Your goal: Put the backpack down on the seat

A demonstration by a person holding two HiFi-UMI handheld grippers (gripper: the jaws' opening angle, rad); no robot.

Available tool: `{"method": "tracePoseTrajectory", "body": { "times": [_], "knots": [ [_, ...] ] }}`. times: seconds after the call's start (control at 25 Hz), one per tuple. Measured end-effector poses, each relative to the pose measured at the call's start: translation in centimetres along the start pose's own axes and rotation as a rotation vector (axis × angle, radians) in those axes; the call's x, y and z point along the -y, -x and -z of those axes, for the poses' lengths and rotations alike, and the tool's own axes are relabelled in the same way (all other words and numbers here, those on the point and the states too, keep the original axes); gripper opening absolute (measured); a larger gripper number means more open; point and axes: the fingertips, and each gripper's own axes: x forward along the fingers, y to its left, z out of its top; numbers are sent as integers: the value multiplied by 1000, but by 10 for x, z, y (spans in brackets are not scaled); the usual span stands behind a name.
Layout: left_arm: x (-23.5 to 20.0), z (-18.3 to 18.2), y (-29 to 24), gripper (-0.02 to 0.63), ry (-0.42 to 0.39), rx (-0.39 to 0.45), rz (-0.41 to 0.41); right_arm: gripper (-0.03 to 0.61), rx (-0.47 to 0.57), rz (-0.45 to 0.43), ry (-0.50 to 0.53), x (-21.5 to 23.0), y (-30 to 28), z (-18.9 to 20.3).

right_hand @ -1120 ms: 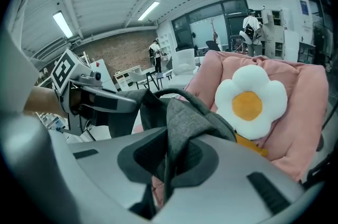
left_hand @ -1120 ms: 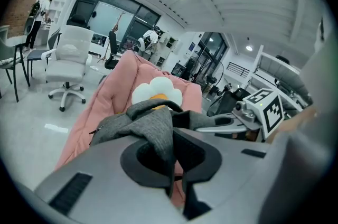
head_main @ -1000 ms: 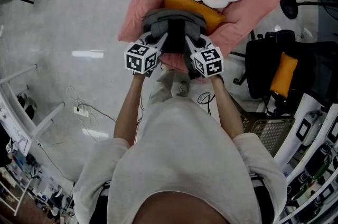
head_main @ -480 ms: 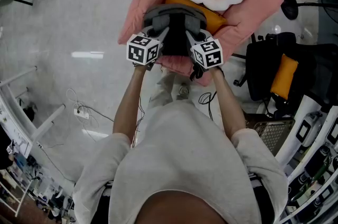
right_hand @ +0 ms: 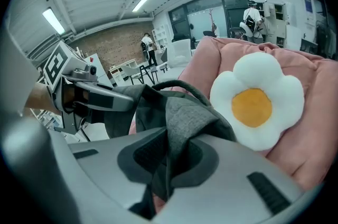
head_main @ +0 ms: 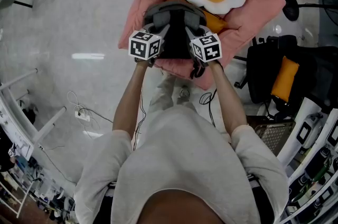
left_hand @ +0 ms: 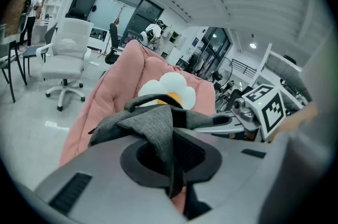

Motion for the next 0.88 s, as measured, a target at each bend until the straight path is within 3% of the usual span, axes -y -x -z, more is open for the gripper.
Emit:
{"method": "tracePoseTrajectory", "body": {
  "times": [0.88],
  "knots": [
    [-35, -18, -48, 37, -46, -6, -46, 29, -2, 31, -24, 39, -45, -12]
  ]
}}
